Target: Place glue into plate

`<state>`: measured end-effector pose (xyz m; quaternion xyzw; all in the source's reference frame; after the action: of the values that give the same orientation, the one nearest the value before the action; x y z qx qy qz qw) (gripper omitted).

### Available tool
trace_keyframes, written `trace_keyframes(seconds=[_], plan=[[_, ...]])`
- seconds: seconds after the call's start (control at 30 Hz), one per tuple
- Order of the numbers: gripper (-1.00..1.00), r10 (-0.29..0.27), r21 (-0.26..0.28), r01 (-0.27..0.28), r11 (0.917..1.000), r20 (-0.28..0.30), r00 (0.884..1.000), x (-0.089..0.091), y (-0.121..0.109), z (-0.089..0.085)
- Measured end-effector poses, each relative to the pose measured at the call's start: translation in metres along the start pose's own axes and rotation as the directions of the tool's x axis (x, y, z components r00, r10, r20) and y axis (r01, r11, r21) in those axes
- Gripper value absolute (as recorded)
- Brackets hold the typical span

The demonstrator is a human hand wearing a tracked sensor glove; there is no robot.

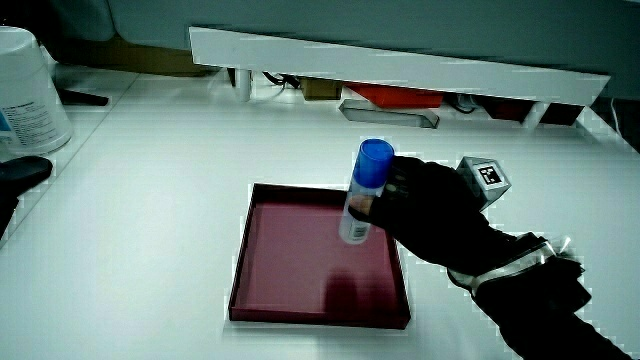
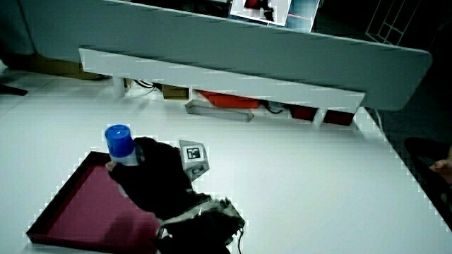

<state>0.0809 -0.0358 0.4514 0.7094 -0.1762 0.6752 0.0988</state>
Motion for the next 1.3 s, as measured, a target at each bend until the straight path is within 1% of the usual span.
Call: trace_keyframes(seconds=[0.03,0.07,0.1,0.17,0.2,0.23,0.27,0.3,0.33,0.37,0.4,0.43,0.47,0.5,0.53,0.57,0.6,0.63,0.67,0.7,0.73,0.77,0.8,0.97,1.03,1.1,1.13,1.17,1.2,1.23,1.27,1.3], plan=[[0.0,-0.012,-0.002,0.012,0.9999,-0.035,0.999,0.002,0.0,-0.004],[0.0,-0.022,-0.01,0.022,0.9997,-0.037,0.999,0.005,-0.001,-0.007],[0.0,-0.026,-0.018,0.026,0.9995,-0.001,1.0,0.01,-0.001,-0.009],[0.0,-0.027,-0.021,0.027,0.9994,-0.024,0.999,0.015,-0.003,-0.014],[0.0,-0.045,-0.027,0.045,0.9986,0.004,0.999,0.02,-0.004,-0.016],[0.0,-0.07,-0.034,0.069,0.997,-0.011,0.998,0.022,-0.004,-0.018],[0.0,-0.064,-0.042,0.064,0.9971,0.004,0.998,0.025,-0.004,-0.02],[0.0,-0.08,-0.049,0.081,0.9955,0.009,0.997,0.028,-0.005,-0.021],[0.0,-0.082,-0.049,0.081,0.9955,-0.013,0.997,0.029,-0.006,-0.022],[0.0,-0.076,-0.048,0.076,0.996,-0.004,0.997,0.033,-0.006,-0.024],[0.0,-0.09,-0.05,0.09,0.9947,-0.005,0.996,0.035,-0.007,-0.025],[0.0,-0.099,-0.049,0.099,0.9939,0.005,0.995,0.038,-0.008,-0.026],[0.0,-0.098,-0.052,0.098,0.9938,-0.004,0.995,0.04,-0.008,-0.027],[0.0,-0.094,-0.053,0.094,0.9942,0.004,0.996,0.042,-0.009,-0.028],[0.0,-0.107,-0.056,0.108,0.9926,0.008,0.994,0.044,-0.01,-0.03],[0.0,-0.106,-0.062,0.106,0.9924,0.001,0.994,0.046,-0.011,-0.031],[0.0,-0.135,-0.065,0.134,0.9889,-0.009,0.991,0.047,-0.012,-0.032],[0.0,-0.141,-0.063,0.14,0.9882,-0.018,0.99,0.049,-0.013,-0.032],[0.0,-0.135,-0.064,0.134,0.9889,-0.01,0.991,0.051,-0.014,-0.031],[0.0,-0.137,-0.063,0.136,0.9887,-0.015,0.99,0.051,-0.013,-0.031],[0.0,-0.125,-0.059,0.124,0.9905,-0.007,0.992,0.052,-0.013,-0.03],[0.0,-0.123,-0.056,0.123,0.9909,-0.012,0.992,0.053,-0.013,-0.03],[0.0,-0.134,-0.058,0.132,0.9896,-0.033,0.99,0.052,-0.014,-0.03],[0.0,-0.15,-0.054,0.148,0.9876,-0.041,0.988,0.055,-0.015,-0.029],[0.0,-0.153,-0.058,0.15,0.9869,-0.055,0.987,0.055,-0.015,-0.03],[-0.14,-0.148,-0.058,0.145,0.9877,-0.042,0.988,0.058,-0.016,-0.029],[-0.21,-0.162,-0.06,0.159,0.9855,-0.062,0.985,0.055,-0.017,-0.029],[-0.29,-0.156,-0.059,0.153,0.9865,-0.055,0.986,0.056,-0.017,-0.028],[-0.36,-0.166,-0.064,0.162,0.9848,-0.065,0.984,0.055,-0.018,-0.027],[-0.43,-0.173,-0.073,0.169,0.983,-0.06,0.983,0.056,-0.018,-0.026],[-0.5,-0.182,-0.09,0.176,0.9803,-0.07,0.981,0.055,-0.018,-0.024],[-0.57,-0.202,-0.119,0.191,0.9744,-0.09,0.975,0.051,-0.018,-0.022]])
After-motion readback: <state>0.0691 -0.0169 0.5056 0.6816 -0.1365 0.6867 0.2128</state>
